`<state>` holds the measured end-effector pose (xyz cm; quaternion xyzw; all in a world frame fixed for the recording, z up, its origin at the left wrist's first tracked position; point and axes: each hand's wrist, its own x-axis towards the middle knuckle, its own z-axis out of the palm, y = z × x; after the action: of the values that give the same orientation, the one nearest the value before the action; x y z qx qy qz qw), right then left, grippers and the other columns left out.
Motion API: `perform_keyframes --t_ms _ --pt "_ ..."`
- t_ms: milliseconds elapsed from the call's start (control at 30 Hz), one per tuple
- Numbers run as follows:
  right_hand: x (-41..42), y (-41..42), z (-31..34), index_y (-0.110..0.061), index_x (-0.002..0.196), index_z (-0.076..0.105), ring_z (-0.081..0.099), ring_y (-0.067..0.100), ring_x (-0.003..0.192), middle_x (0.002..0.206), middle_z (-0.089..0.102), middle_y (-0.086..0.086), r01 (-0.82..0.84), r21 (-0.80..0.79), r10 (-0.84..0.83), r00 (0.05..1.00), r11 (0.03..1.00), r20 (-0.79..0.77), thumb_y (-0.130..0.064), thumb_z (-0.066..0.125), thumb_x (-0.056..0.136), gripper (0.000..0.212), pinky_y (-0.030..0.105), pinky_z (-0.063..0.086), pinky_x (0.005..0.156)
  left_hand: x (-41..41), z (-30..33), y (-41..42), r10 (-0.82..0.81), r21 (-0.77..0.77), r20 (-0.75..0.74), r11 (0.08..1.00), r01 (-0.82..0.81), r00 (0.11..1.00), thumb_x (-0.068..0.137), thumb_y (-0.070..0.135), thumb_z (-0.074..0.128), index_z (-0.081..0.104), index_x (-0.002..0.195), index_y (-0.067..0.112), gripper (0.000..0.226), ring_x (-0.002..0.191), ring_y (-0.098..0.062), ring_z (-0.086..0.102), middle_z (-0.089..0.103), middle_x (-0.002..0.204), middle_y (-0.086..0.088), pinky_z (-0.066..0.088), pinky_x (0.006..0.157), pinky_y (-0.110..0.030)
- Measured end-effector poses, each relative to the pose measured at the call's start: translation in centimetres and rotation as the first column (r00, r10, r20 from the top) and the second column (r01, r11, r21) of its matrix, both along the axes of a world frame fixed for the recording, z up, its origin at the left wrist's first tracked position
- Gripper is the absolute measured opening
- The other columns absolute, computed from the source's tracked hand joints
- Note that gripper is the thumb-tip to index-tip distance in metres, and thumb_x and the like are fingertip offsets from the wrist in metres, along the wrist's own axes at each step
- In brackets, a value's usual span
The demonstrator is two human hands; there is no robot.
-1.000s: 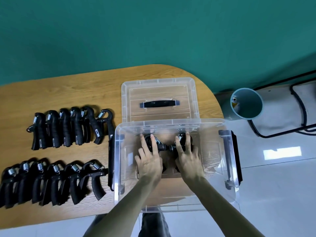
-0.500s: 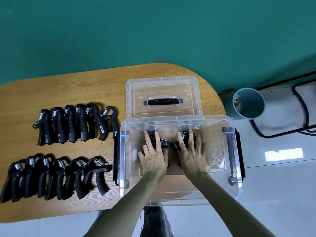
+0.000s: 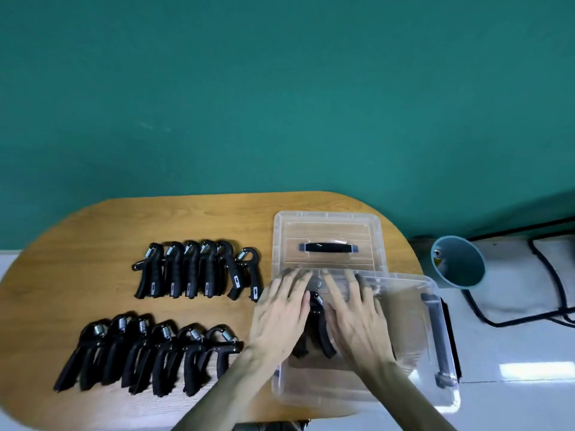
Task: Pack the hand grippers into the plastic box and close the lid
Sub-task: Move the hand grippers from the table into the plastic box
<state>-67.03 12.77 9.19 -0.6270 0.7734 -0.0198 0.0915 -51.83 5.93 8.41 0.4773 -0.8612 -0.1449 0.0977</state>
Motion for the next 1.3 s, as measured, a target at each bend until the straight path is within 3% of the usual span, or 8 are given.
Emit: perform_keyframes --t_ms 133,267,633,867,1033,1167,1300 --pt "4.2 -2.4 2.1 -0.030 0.158 0.019 0.048 0.040 0.127 0.158 0.030 0.016 -0.052 -0.003 0.052 0.998 0.999 -0.017 -0.045 0.035 0.101 0.061 0.049 0.053 0.090 4.6 1.0 -1.3 0.074 0.052 0.037 0.996 -0.076 0.997 0.105 0.040 0.024 0.037 0.150 0.022 0.050 0.137 -0.019 0.044 0.042 0.154 -0.002 0.043 0.109 -0.038" --pt "9.4 -4.9 2.6 -0.031 0.159 0.007 0.043 0.040 0.134 0.164 0.019 0.016 -0.127 -0.003 0.127 0.992 0.992 -0.022 -0.048 0.028 0.102 0.063 0.049 0.052 0.095 10.4 1.2 -2.6 0.121 0.047 0.091 0.991 -0.125 0.989 0.105 0.043 0.024 0.031 0.153 0.022 0.053 0.142 -0.023 0.037 0.033 0.160 -0.005 0.043 0.109 -0.042" --pt "25.3 -10.8 0.8 -0.030 0.159 0.013 0.043 0.039 0.135 0.164 0.020 0.013 -0.249 0.082 0.251 0.968 0.965 -0.014 -0.048 0.028 0.101 0.063 0.050 0.053 0.091 27.2 0.0 -6.0 0.236 0.187 0.226 0.942 -0.279 0.945 0.104 0.053 0.012 -0.017 0.156 0.030 0.064 0.153 -0.025 0.000 -0.022 0.164 -0.005 0.023 0.119 -0.044" --pt "32.4 -13.6 -1.6 -0.028 0.158 0.017 0.044 0.037 0.134 0.162 0.024 0.014 -0.266 0.132 0.273 0.962 0.955 -0.031 -0.050 0.021 0.100 0.063 0.050 0.053 0.090 34.8 -2.9 -7.0 0.271 0.219 0.273 0.917 -0.334 0.923 0.104 0.053 0.009 -0.021 0.154 0.035 0.061 0.151 -0.028 0.010 -0.022 0.164 -0.009 0.025 0.118 -0.045" --pt "36.3 -15.4 -4.8 -0.029 0.159 0.013 0.042 0.036 0.136 0.163 0.021 0.012 -0.270 0.153 0.274 0.962 0.951 -0.003 -0.049 0.023 0.104 0.059 0.049 0.055 0.089 39.1 -6.2 -7.0 0.288 0.260 0.249 0.900 -0.351 0.925 0.101 0.055 -0.005 -0.031 0.149 0.030 0.060 0.153 -0.024 0.003 -0.030 0.160 -0.008 0.019 0.122 -0.042" --pt "38.9 -17.5 -7.6 -0.030 0.158 0.011 0.032 0.036 0.143 0.165 0.016 0.011 -0.271 0.161 0.271 0.962 0.949 0.022 -0.050 0.020 0.104 0.058 0.052 0.049 0.100 41.4 -9.4 -7.3 0.318 0.277 0.246 0.882 -0.381 0.916 0.103 0.055 -0.001 -0.037 0.147 0.026 0.063 0.152 -0.021 -0.011 -0.036 0.158 -0.006 0.010 0.124 -0.042" --pt "40.6 -19.9 -10.2 -0.031 0.158 0.007 0.017 0.037 0.149 0.166 0.008 0.012 -0.269 0.159 0.266 0.963 0.950 0.039 -0.050 0.028 0.102 0.062 0.055 0.038 0.111 43.5 -12.7 -7.3 0.376 0.235 0.265 0.868 -0.438 0.888 0.102 0.056 0.000 -0.027 0.152 0.023 0.065 0.153 -0.024 -0.004 -0.025 0.162 -0.010 0.012 0.124 -0.042"
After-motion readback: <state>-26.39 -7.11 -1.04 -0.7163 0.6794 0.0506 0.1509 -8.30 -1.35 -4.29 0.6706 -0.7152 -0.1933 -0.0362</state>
